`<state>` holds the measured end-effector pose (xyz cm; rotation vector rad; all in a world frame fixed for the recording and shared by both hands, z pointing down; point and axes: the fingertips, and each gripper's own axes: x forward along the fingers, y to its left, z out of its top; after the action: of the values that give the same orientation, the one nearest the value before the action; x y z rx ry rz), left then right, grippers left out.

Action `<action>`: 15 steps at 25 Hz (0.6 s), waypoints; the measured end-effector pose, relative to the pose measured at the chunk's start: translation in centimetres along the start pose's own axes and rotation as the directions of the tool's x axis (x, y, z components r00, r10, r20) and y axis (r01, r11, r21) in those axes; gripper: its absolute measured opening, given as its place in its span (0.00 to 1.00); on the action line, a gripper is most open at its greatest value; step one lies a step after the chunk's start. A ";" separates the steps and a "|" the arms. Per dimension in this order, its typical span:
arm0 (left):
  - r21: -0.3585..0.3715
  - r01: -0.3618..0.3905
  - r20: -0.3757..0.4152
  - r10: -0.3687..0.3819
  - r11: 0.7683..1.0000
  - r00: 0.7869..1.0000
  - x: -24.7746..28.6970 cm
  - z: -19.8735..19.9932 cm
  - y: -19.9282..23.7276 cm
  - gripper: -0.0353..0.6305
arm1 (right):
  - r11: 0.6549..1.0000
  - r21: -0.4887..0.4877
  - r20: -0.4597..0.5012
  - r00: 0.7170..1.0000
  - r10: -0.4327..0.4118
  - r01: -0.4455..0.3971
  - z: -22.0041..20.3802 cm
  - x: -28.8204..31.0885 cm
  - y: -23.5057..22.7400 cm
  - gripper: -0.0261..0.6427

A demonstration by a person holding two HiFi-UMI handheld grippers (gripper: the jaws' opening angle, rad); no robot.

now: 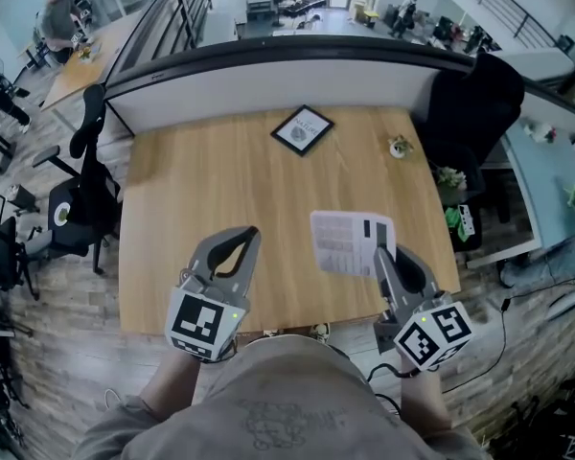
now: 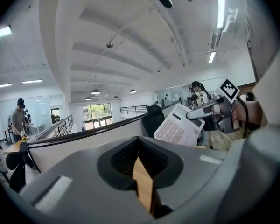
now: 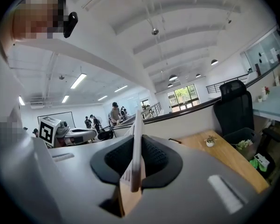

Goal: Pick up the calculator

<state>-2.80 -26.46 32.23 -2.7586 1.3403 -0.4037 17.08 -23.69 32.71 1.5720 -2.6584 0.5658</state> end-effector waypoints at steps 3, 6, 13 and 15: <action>-0.004 -0.001 -0.005 0.001 1.000 1.000 -0.1 -0.3 0.0 0.06 | 1.000 0.018 -0.015 1.000 0.010 -0.009 -0.7 0.3 0.3 0.12; -0.006 -0.009 -0.006 0.009 1.000 1.000 -0.2 -0.3 0.3 0.06 | 1.000 0.013 -0.021 1.000 0.018 -0.017 -0.9 0.6 0.6 0.12; -0.001 -0.017 0.000 0.017 1.000 1.000 -0.4 -0.5 0.7 0.06 | 1.000 0.006 -0.025 0.999 0.023 -0.023 -1.2 0.8 0.8 0.12; -0.006 -0.016 -0.005 0.016 1.000 1.000 -0.4 -0.7 0.6 0.06 | 1.000 0.006 -0.024 0.999 0.023 -0.022 -1.1 0.8 0.8 0.12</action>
<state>-3.67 -26.51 32.68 -2.7513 1.3663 -0.4070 15.83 -23.68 33.68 1.5290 -2.6630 0.5900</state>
